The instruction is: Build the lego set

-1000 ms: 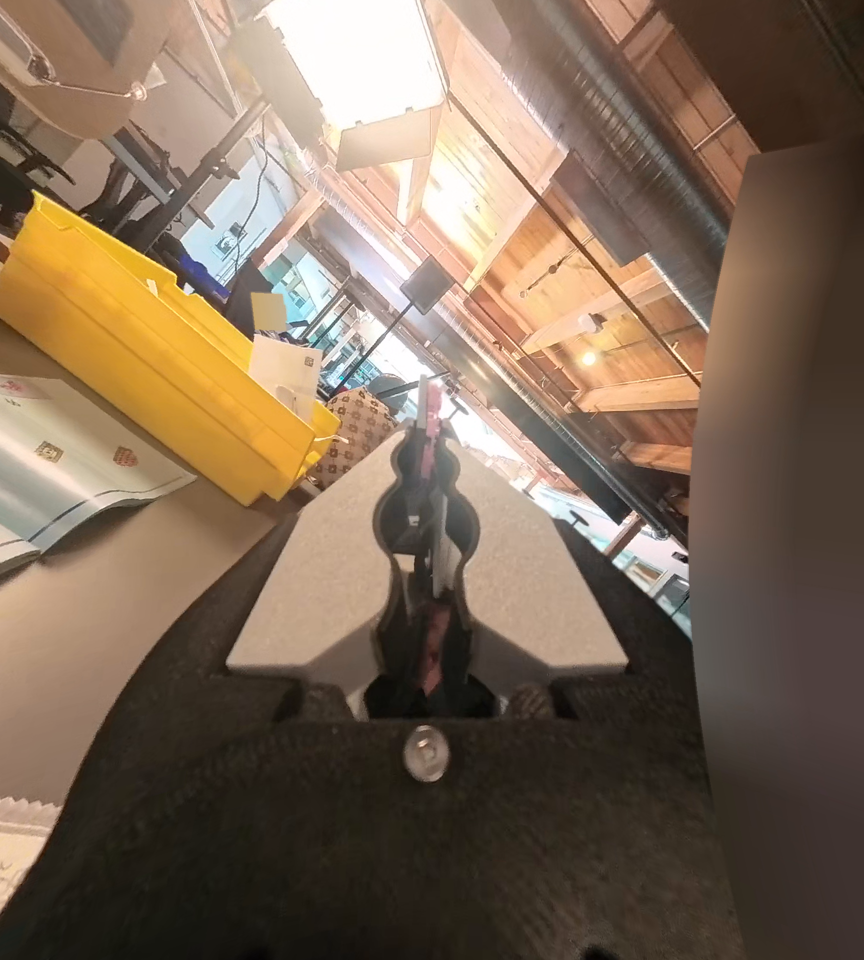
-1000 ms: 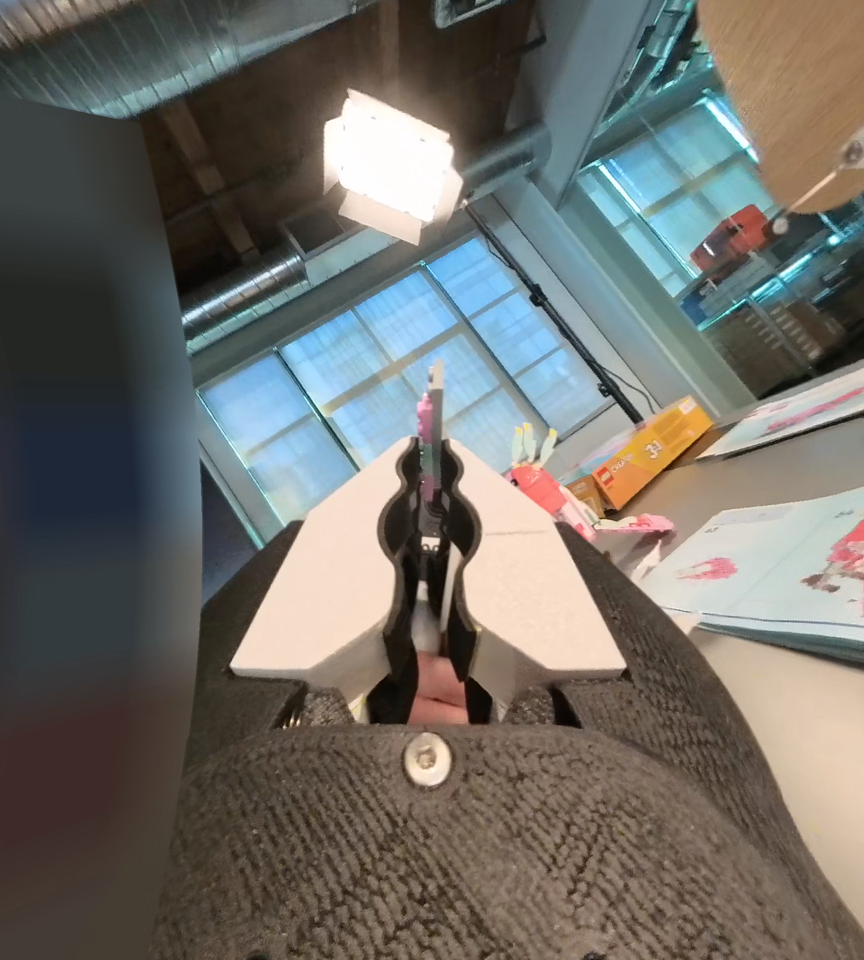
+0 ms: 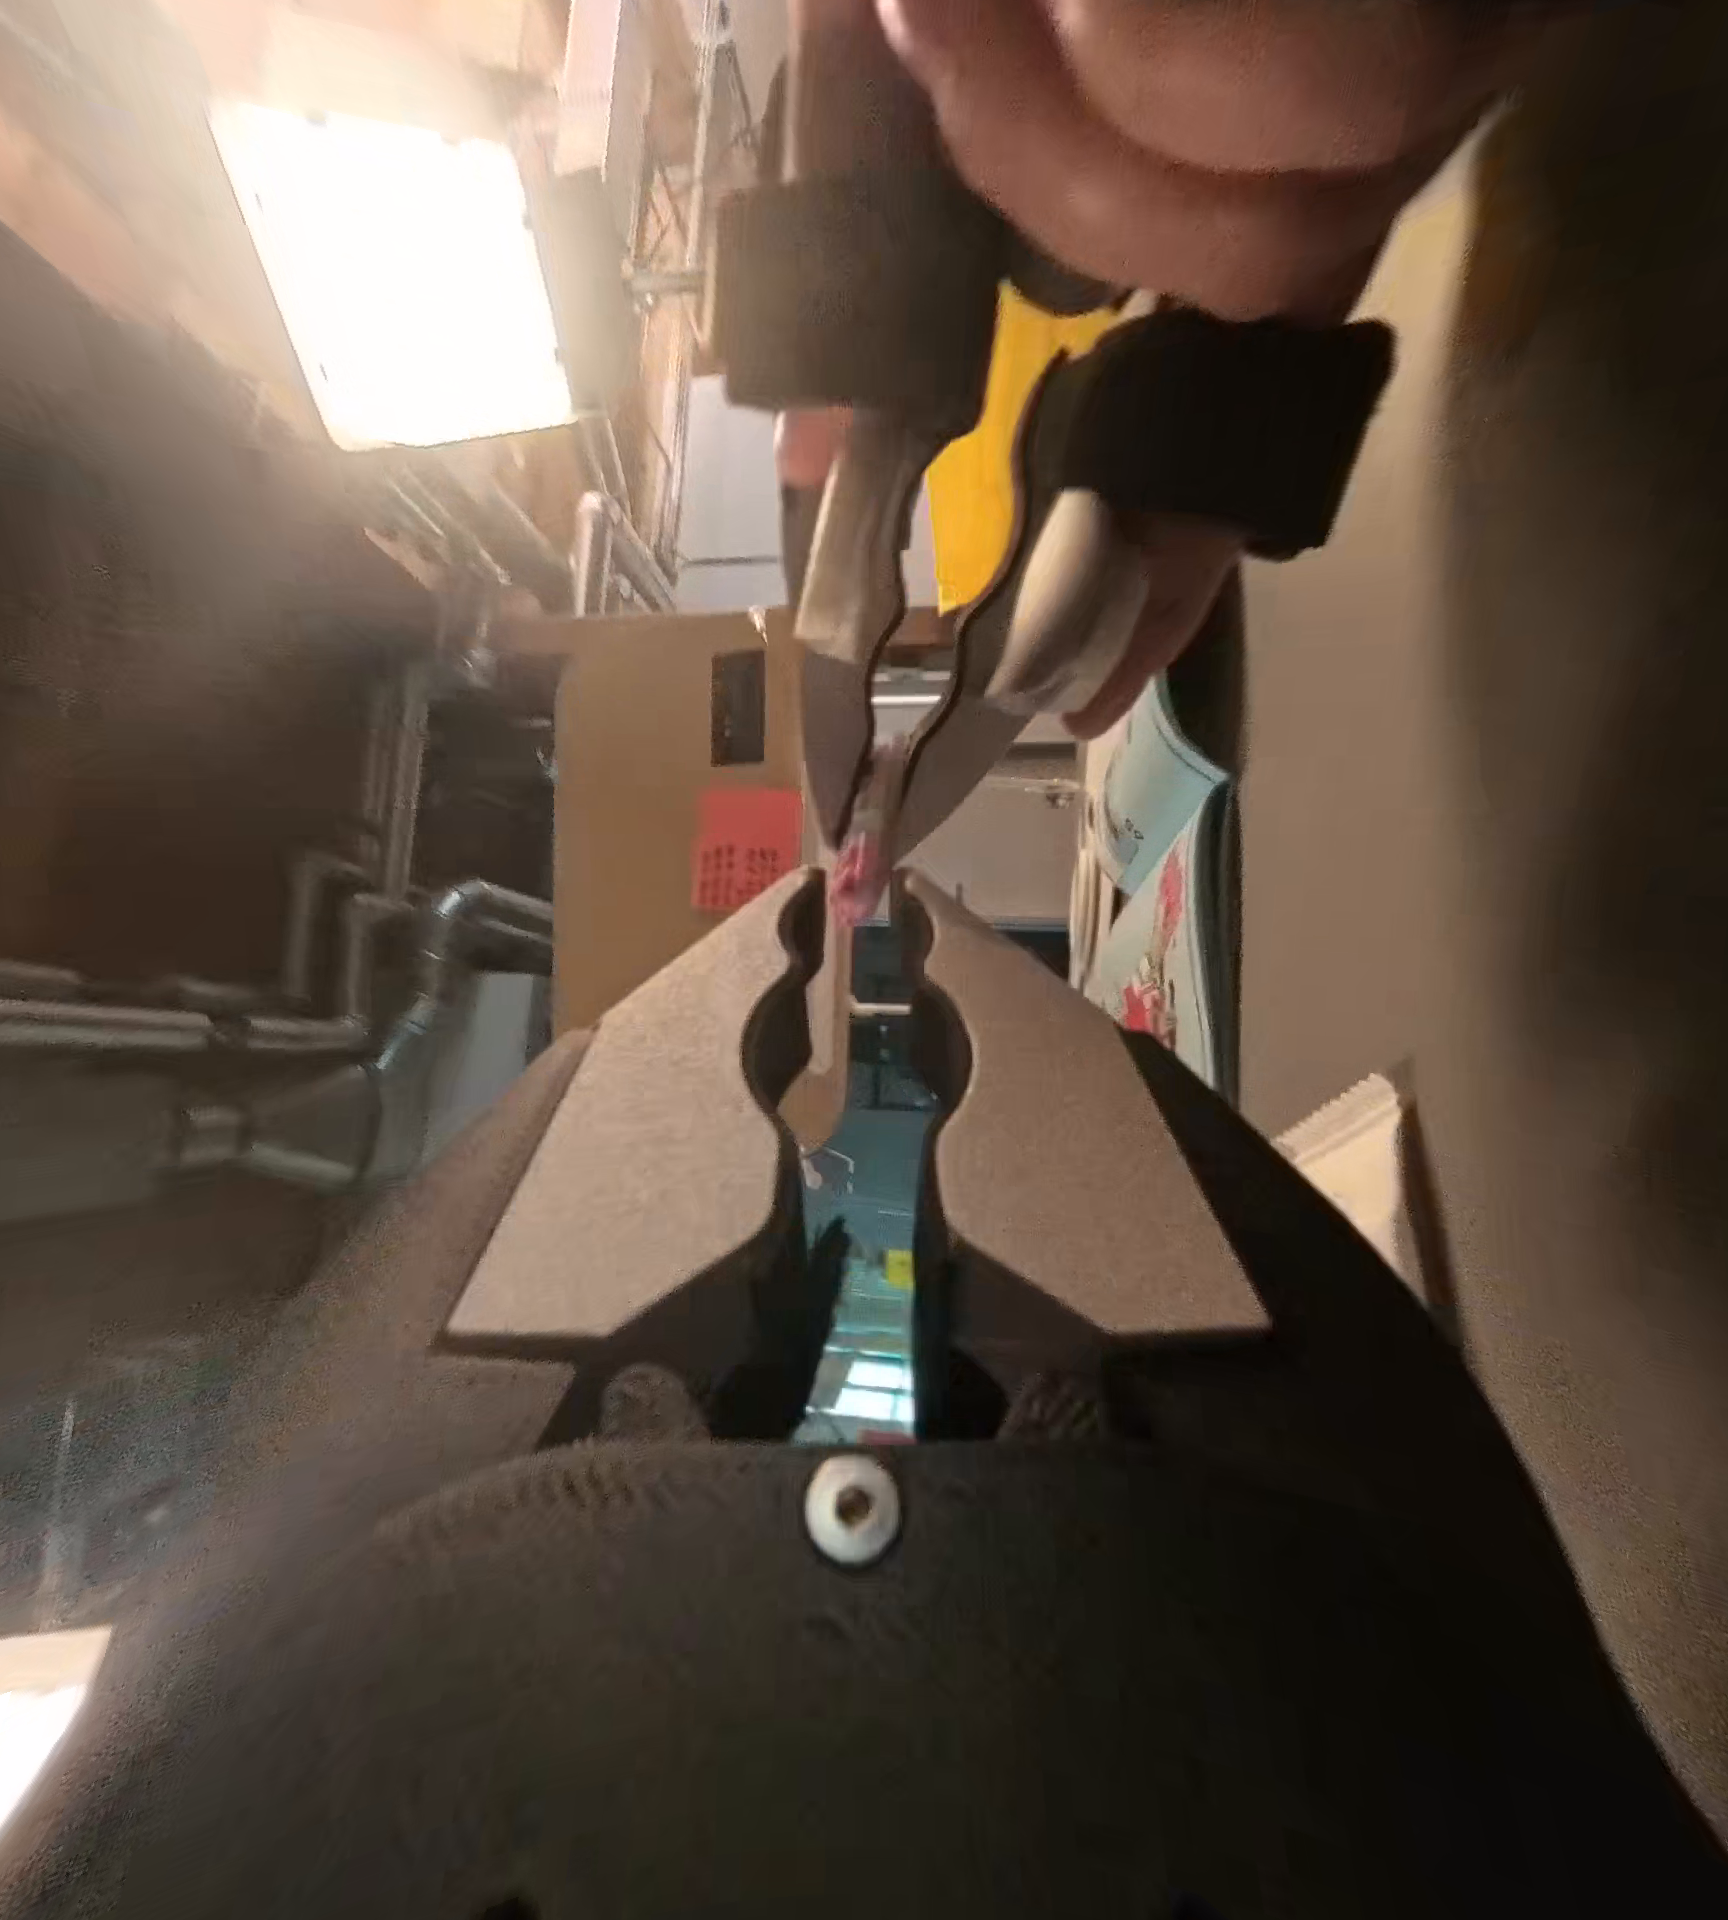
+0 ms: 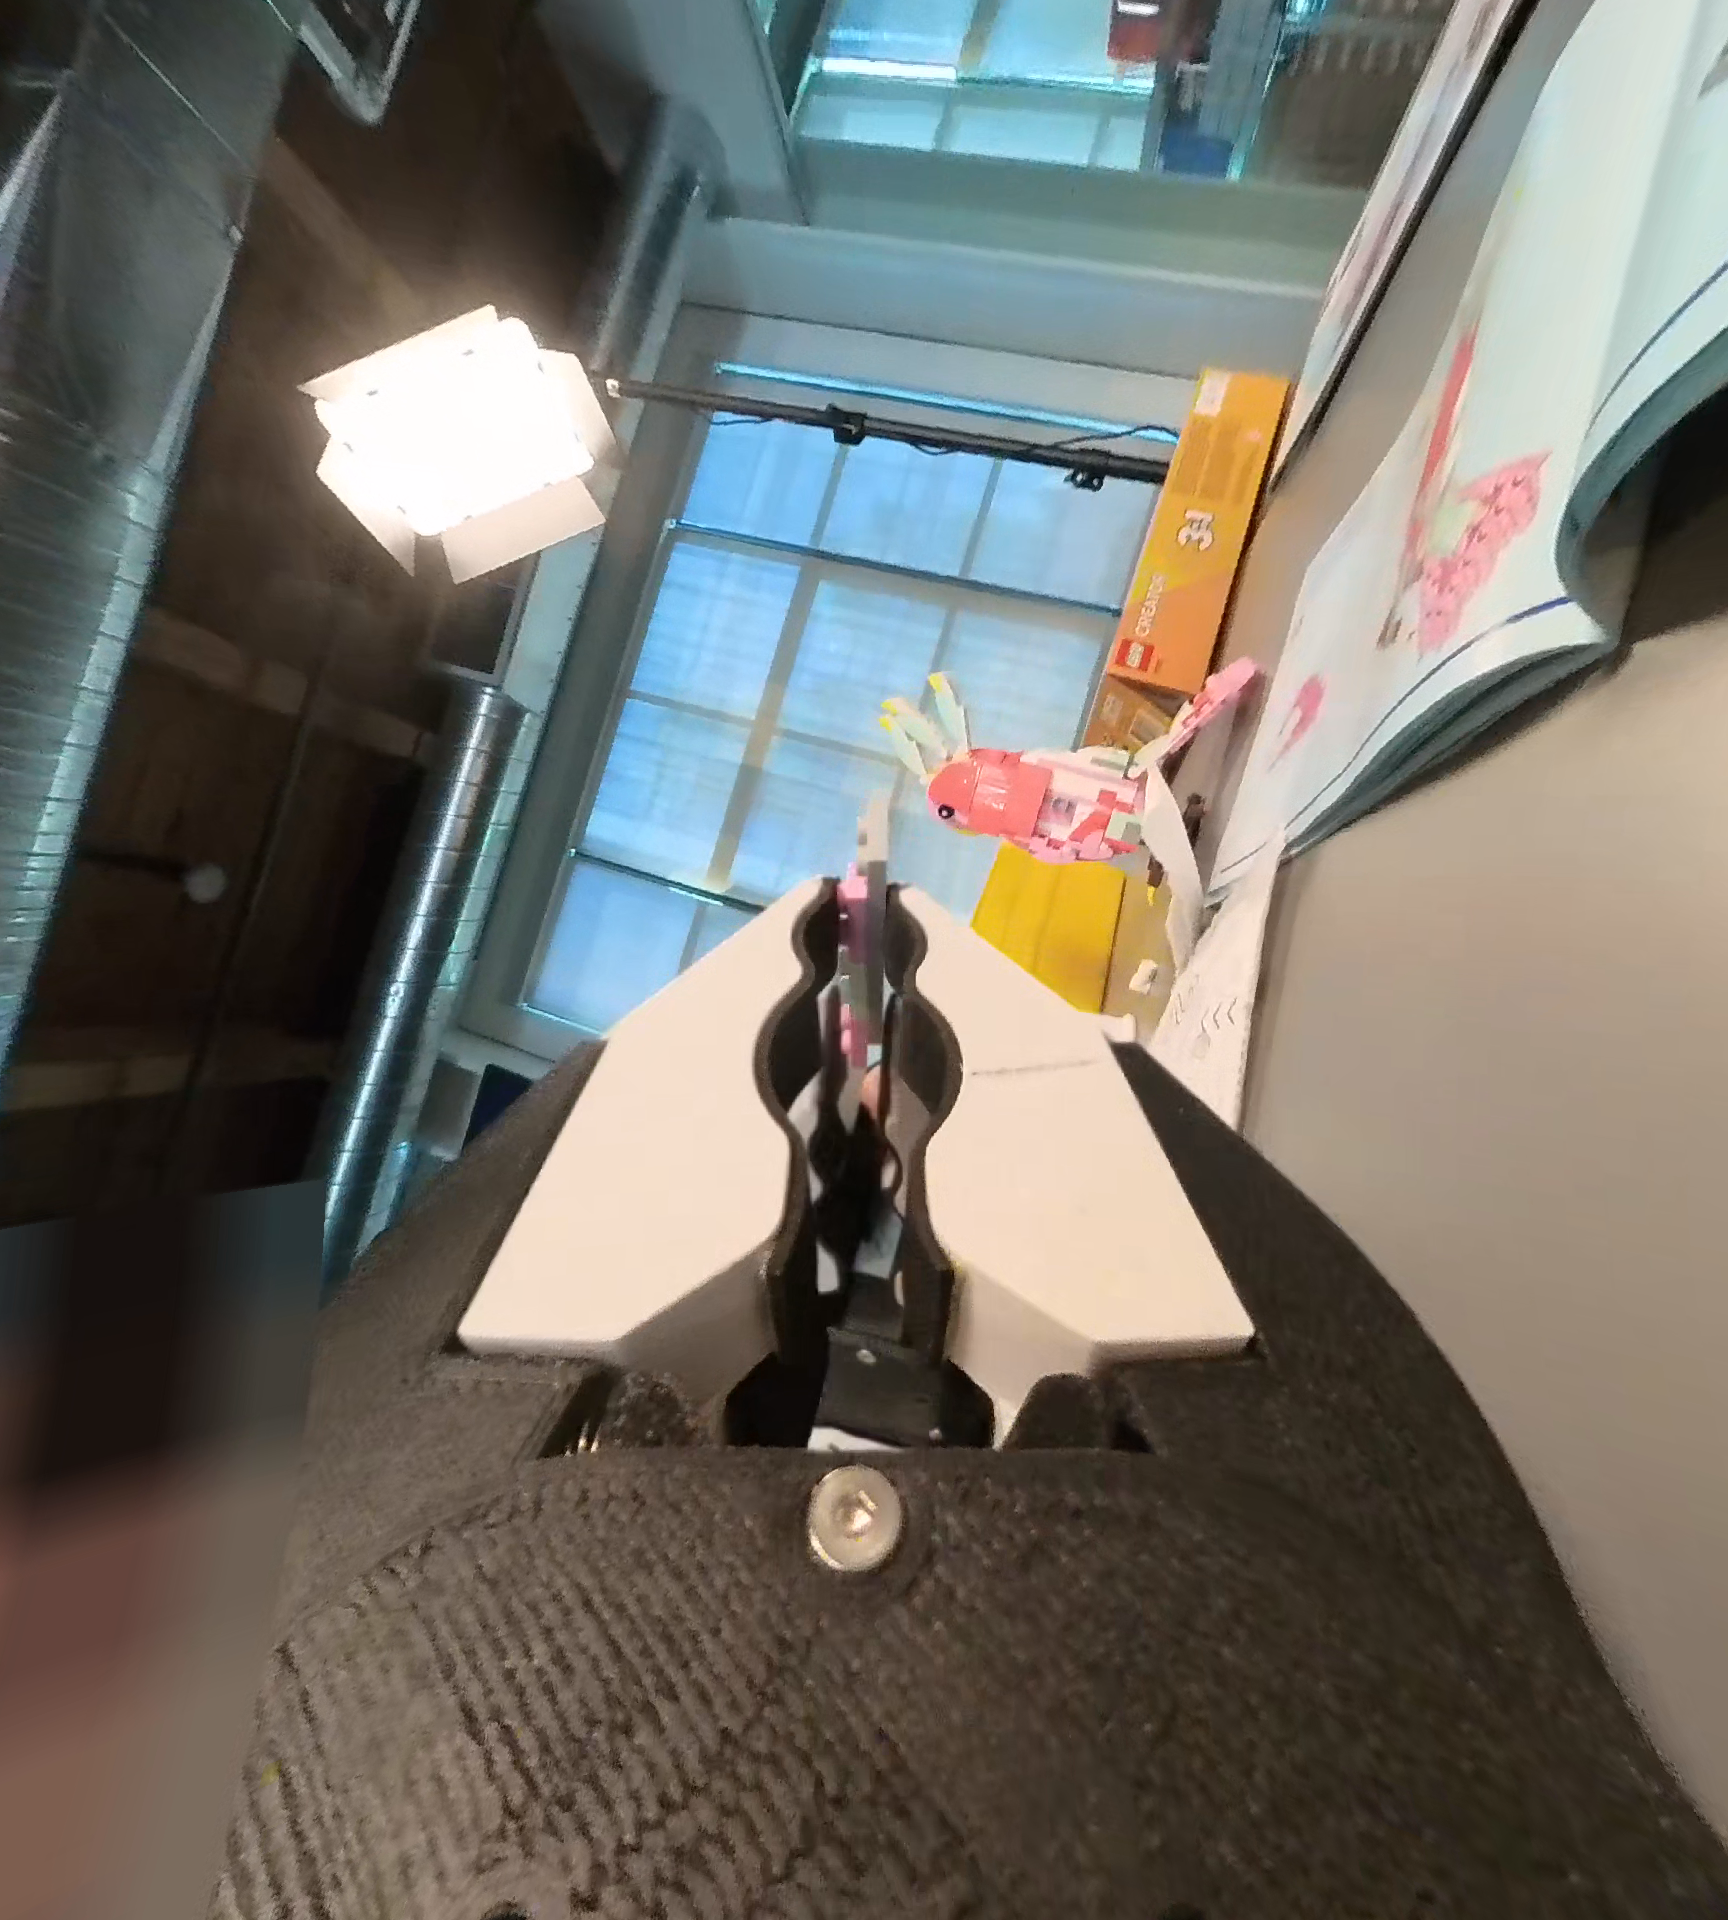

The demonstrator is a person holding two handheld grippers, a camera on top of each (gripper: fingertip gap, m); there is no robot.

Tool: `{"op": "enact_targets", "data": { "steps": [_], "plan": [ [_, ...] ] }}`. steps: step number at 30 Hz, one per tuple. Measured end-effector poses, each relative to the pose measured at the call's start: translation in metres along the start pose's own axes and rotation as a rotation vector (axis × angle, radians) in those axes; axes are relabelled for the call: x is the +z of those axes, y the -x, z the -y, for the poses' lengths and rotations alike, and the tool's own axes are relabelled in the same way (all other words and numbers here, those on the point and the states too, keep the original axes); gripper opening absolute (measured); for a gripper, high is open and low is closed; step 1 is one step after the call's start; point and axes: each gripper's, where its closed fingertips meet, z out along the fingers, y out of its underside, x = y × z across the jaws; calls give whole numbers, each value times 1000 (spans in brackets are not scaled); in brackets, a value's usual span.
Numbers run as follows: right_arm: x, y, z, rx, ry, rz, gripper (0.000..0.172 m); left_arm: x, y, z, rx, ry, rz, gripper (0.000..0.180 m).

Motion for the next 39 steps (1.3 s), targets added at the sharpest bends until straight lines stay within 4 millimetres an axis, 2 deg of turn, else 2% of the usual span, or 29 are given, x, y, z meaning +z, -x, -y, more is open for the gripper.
{"op": "enact_targets", "data": {
  "steps": [4,6,9,10,13,16,18,19,20,22,24,25,28,30,34,39],
  "plan": [
    [0,0,0,8,0,2,7,1,-1,2,40,-2,11,8],
    [-1,2,2,-22,-17,3,11,2,0,1,-4,13,-18,7],
    [-6,12,17,-228,-77,-40,50,2,9,-4,-274,32,-68,7],
    [-9,17,24,-339,-90,-72,56,2,13,-7,-381,38,-85,6],
    [-20,34,40,-740,-129,-199,59,0,13,-13,-660,12,-180,6],
    [-26,44,45,-1189,-133,-347,63,-3,10,-16,-835,-22,-260,7],
    [-23,51,33,-1584,-64,-406,65,-6,10,-15,-908,-51,-294,7],
    [-19,50,19,-1791,11,-412,65,-9,11,-13,-937,-70,-310,7],
    [-16,43,5,-1965,101,-421,65,-13,12,-12,-965,-86,-321,6],
    [-10,19,-19,-2182,285,-444,64,-23,12,-6,-991,-134,-372,6],
    [-4,-3,-35,-2296,427,-472,59,-34,10,-1,-971,-170,-419,6],
    [-2,-8,-41,-2353,460,-480,50,-38,8,0,-955,-179,-433,6],
    [3,-8,-46,-2520,439,-496,25,-47,4,4,-899,-202,-466,6],
    [2,-7,-48,-2560,436,-488,17,-51,4,6,-855,-213,-456,7],
    [-2,-30,-60,-2530,643,-501,12,-63,-10,11,-747,-196,-457,7],
    [5,-32,-76,-2609,611,-410,13,-80,-16,4,-649,-159,-395,7]
  ]
}}
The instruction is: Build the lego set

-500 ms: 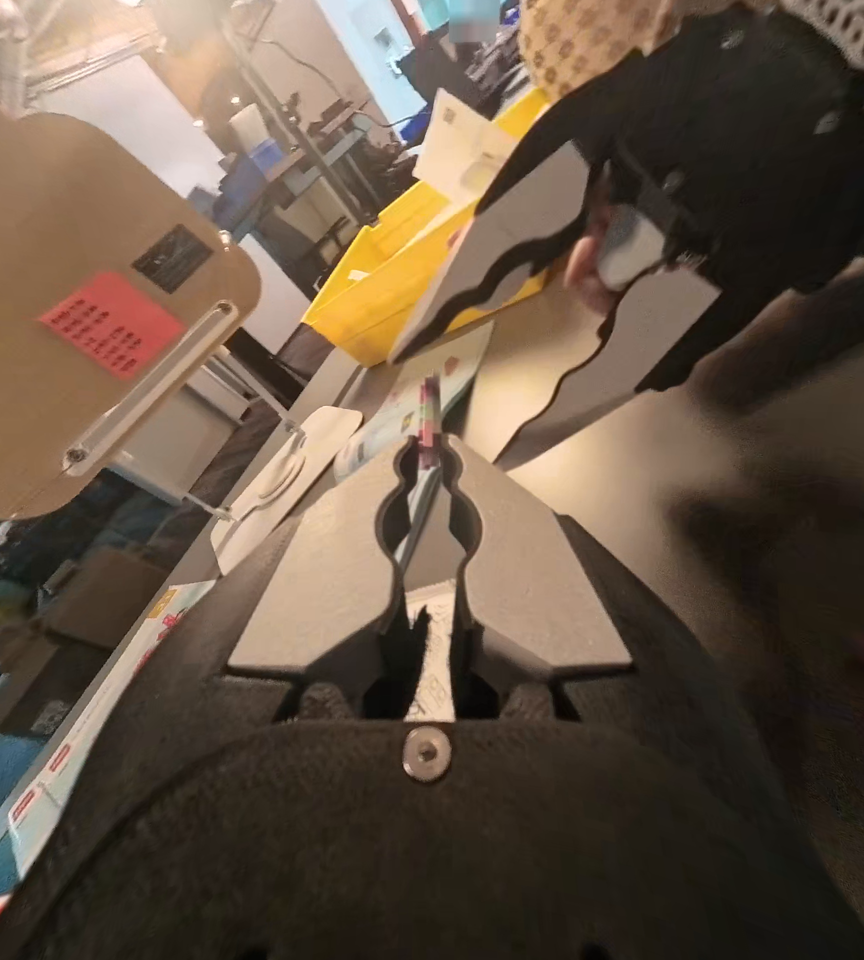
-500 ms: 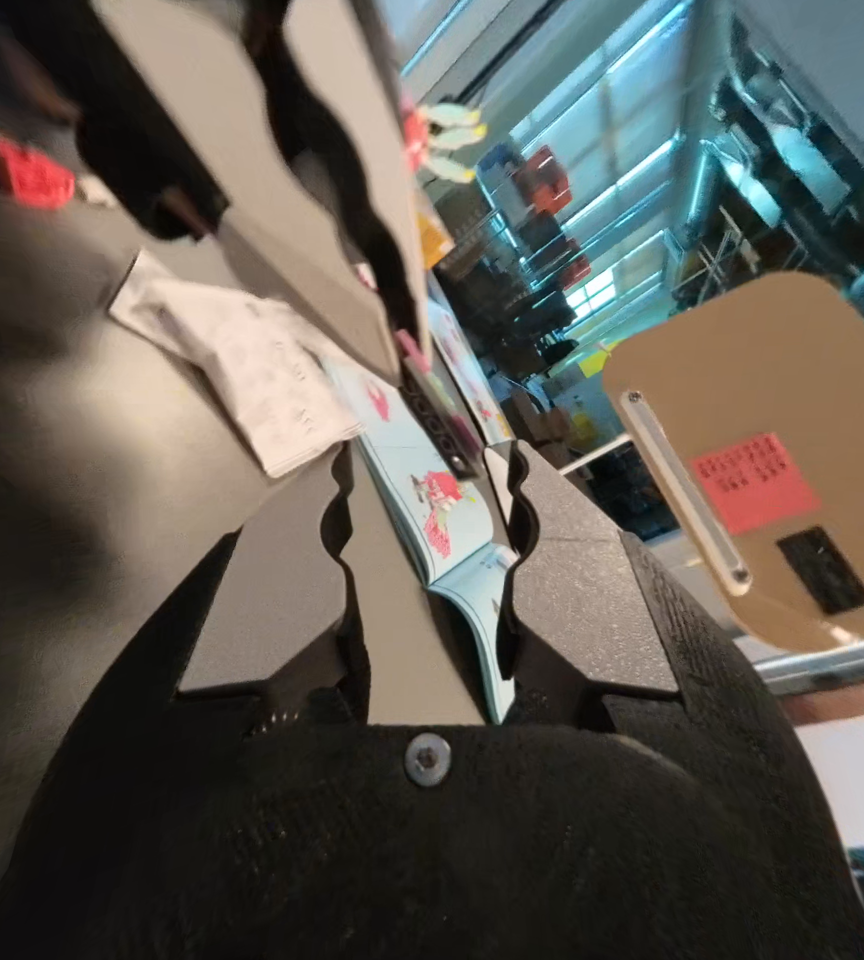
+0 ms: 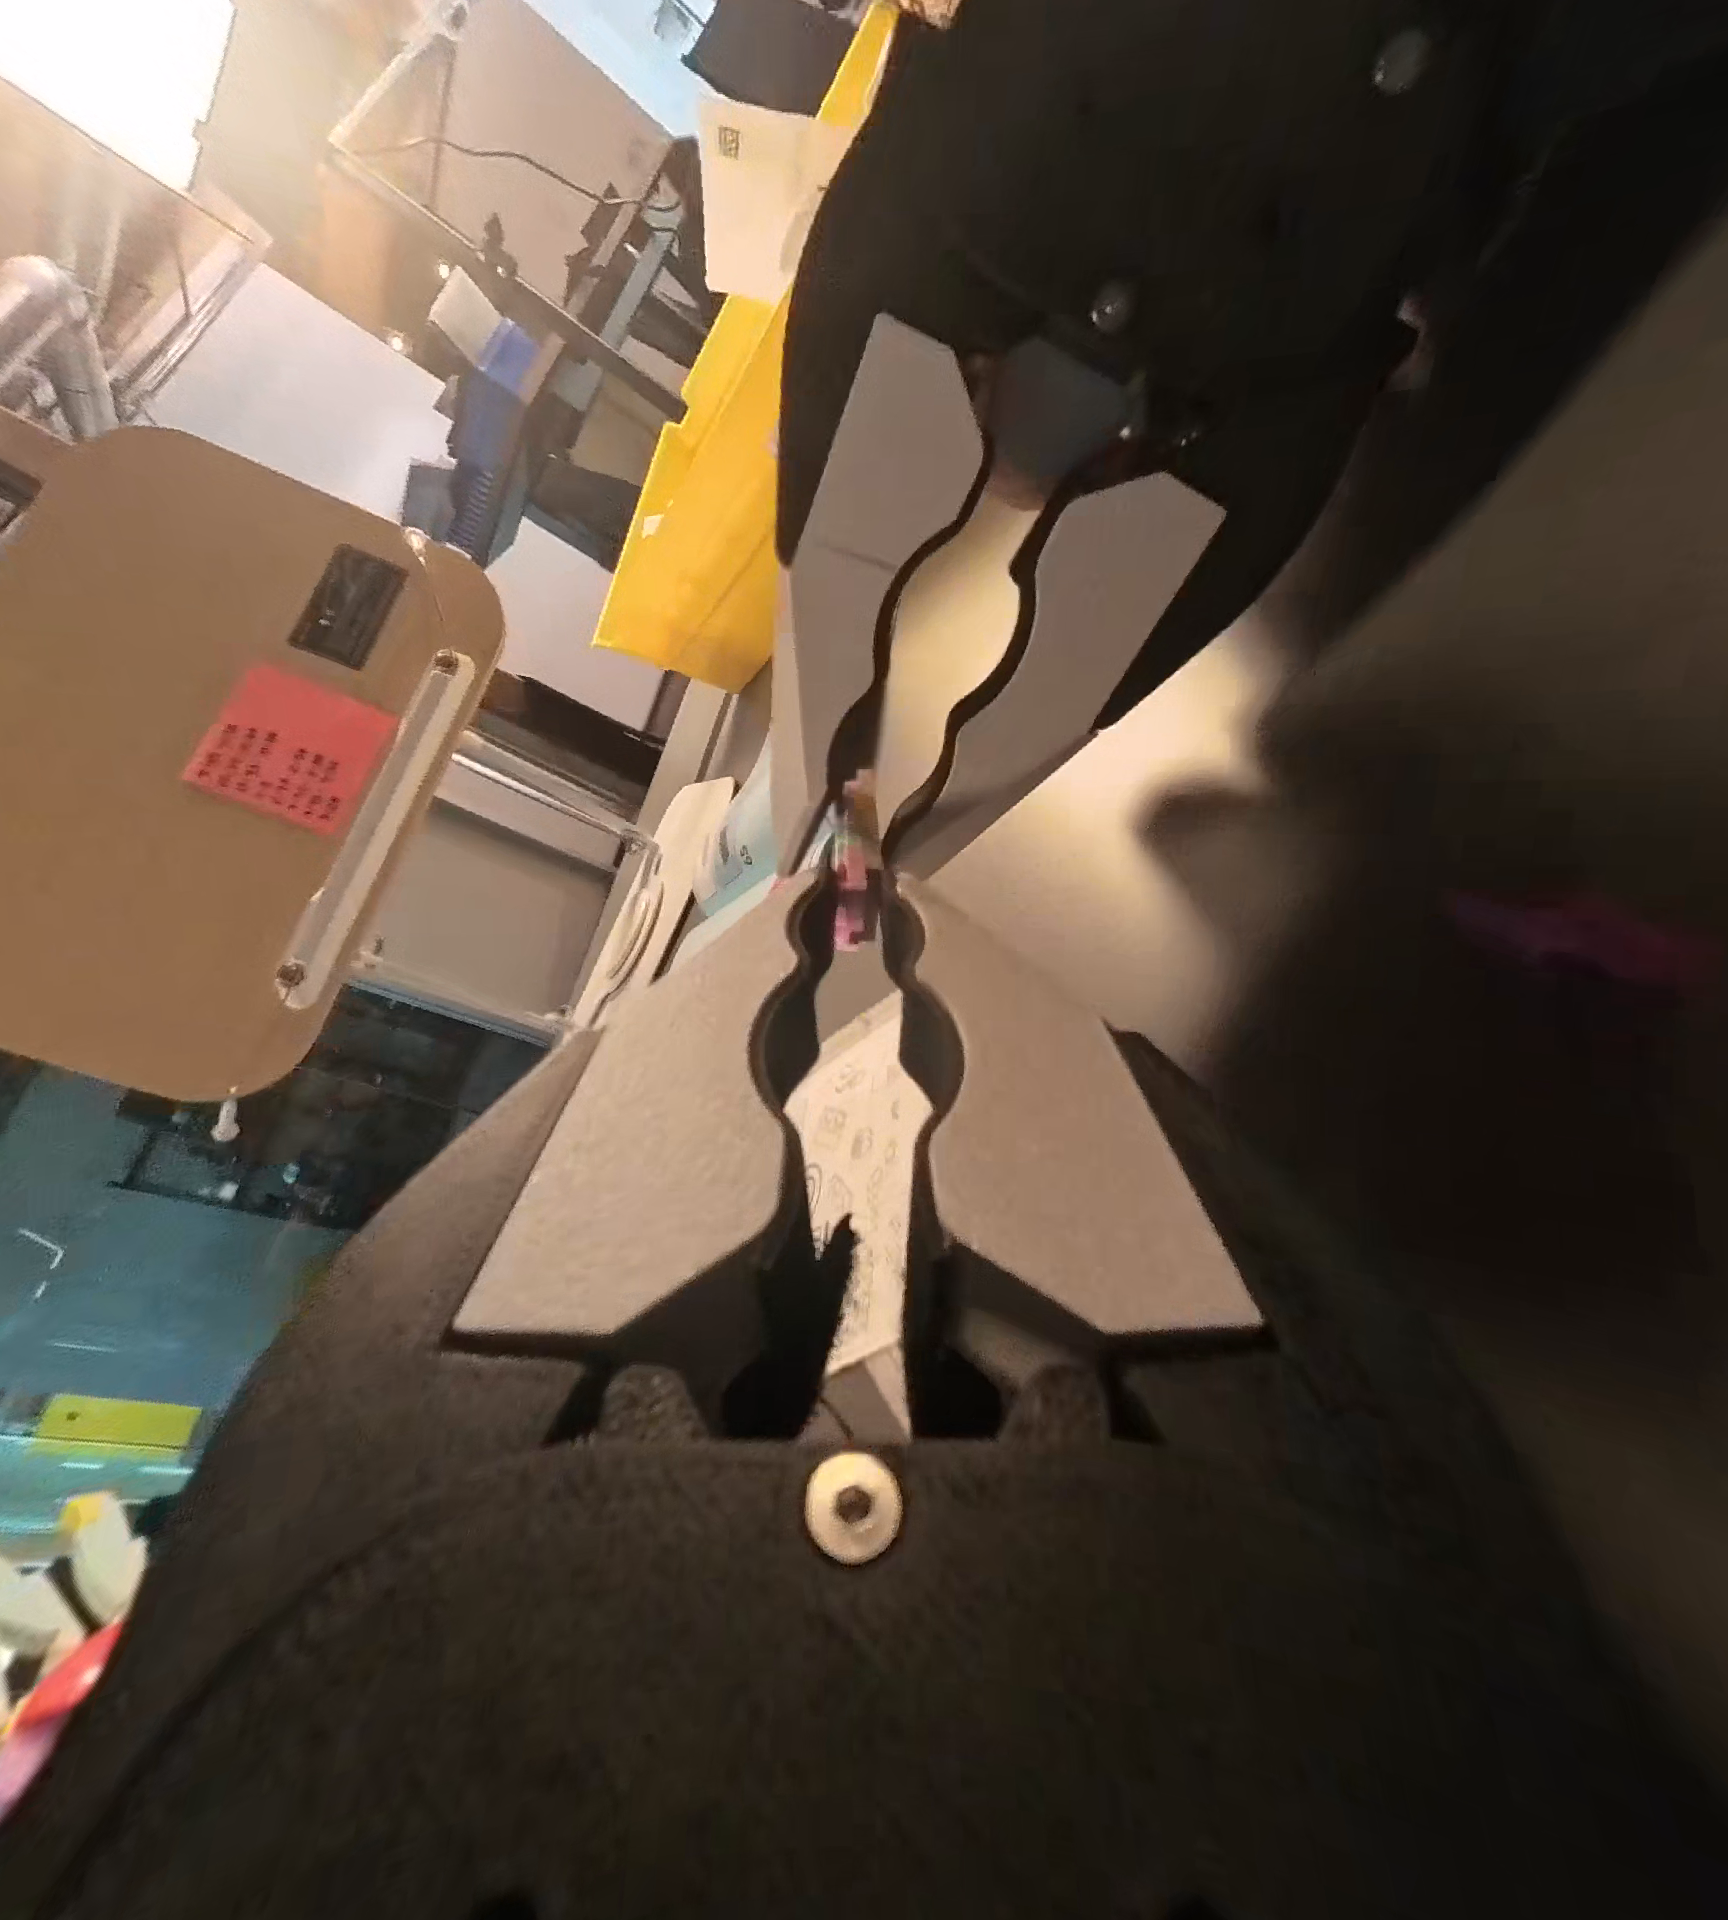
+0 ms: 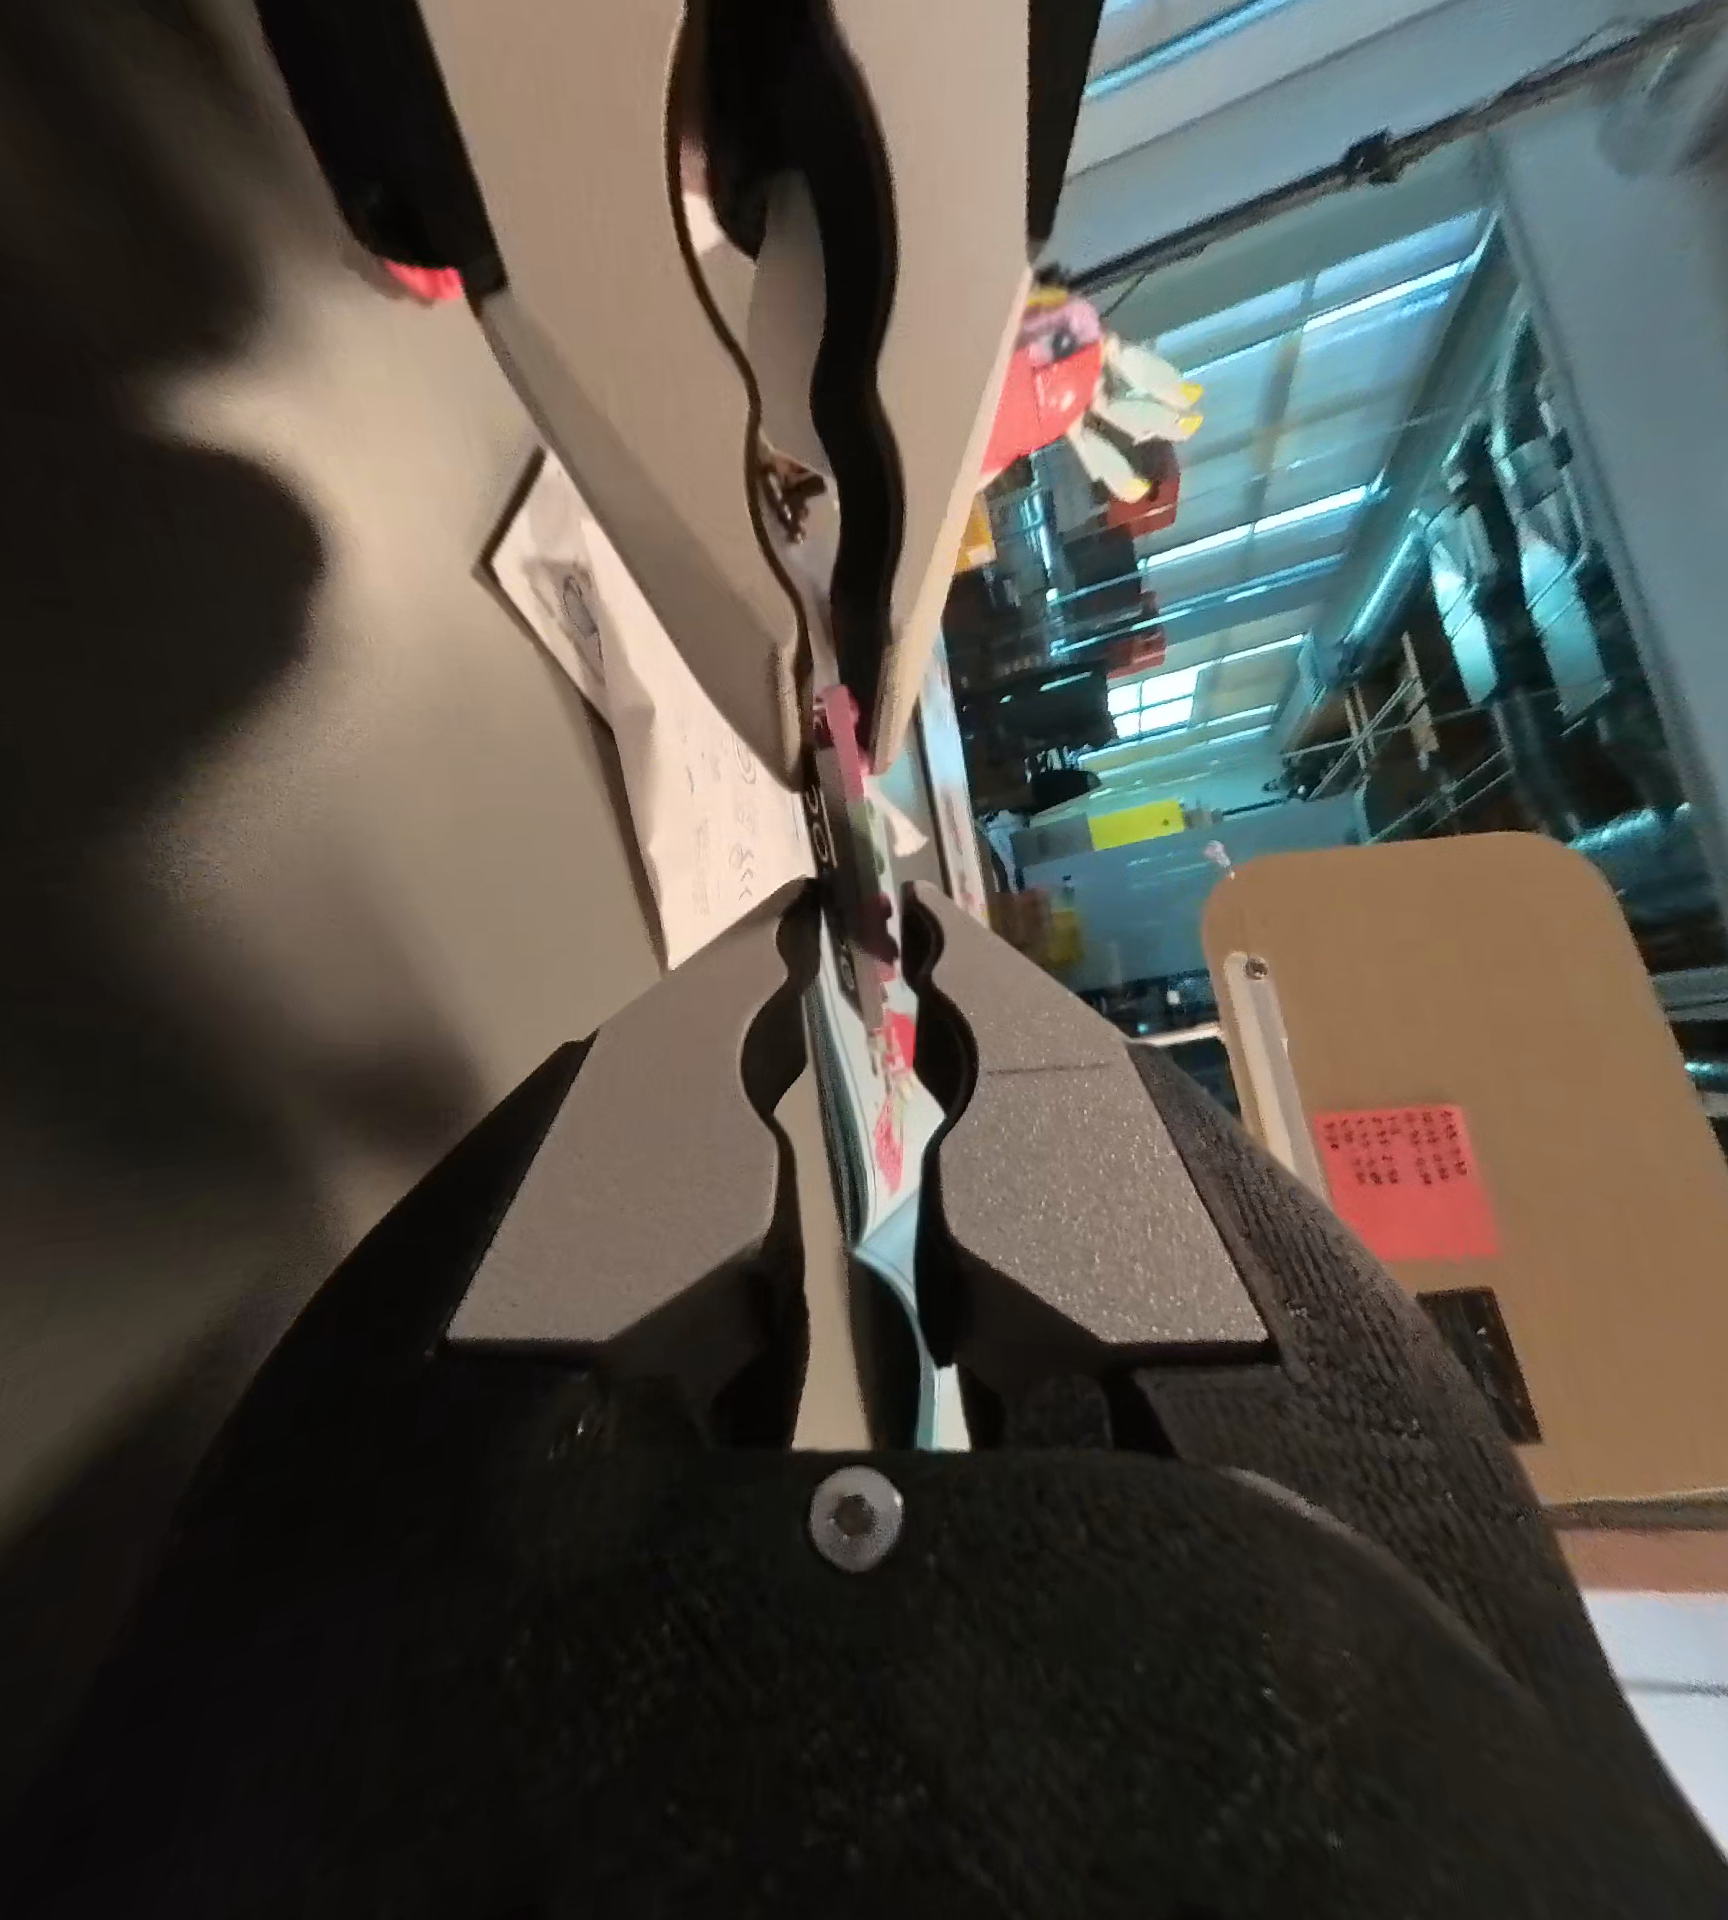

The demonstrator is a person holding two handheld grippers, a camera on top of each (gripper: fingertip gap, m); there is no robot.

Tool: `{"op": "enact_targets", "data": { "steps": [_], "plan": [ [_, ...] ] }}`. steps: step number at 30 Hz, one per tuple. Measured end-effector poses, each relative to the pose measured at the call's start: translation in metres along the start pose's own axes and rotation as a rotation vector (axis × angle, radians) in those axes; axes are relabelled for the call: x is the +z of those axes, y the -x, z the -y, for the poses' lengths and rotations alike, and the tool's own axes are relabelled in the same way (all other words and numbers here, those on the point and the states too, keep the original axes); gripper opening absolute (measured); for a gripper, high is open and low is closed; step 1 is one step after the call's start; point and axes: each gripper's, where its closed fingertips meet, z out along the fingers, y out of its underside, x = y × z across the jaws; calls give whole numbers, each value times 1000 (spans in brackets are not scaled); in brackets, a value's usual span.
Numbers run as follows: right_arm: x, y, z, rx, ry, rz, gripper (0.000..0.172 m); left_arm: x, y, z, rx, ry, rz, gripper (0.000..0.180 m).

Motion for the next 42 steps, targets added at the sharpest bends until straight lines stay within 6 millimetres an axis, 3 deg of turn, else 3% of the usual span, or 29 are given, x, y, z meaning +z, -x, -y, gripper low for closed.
{"op": "enact_targets", "data": {
  "steps": [2,8,12,15,18,21,24,26,30,33,35,37,39,42],
  "plan": [
    [1,-1,1,6,-9,-13,18,-5,0,-1,2,-6,-5,7],
    [5,0,-4,59,31,11,9,-6,0,-3,-51,-25,6,8],
    [5,-8,-31,3,133,-43,6,-10,-11,-1,-108,-5,-44,34],
    [-6,-12,-62,-112,246,-48,7,-14,-8,8,-150,-51,-43,32],
    [-19,-3,-85,-345,369,18,6,-16,5,9,-251,-65,-2,32],
    [-33,1,-88,-591,397,38,12,-18,18,4,-365,-75,25,31],
    [-51,4,-87,-615,401,116,32,-20,23,3,-478,-107,0,31],
    [-67,3,-97,-583,450,190,42,-20,25,2,-506,-114,6,32],
    [-111,-12,-119,-389,562,217,46,-26,37,6,-498,-155,66,31],
    [-125,-25,-114,53,584,118,35,-37,55,12,-489,-217,166,29],
    [-105,-16,-85,499,477,139,43,-47,68,16,-501,-268,235,27],
    [-73,-9,-48,853,333,207,53,-60,83,18,-521,-326,314,24],
    [-38,-6,-13,1079,204,291,60,-72,95,21,-527,-376,374,20],
    [10,5,4,1231,238,385,65,-92,116,18,-468,-371,512,20]
  ]
}}
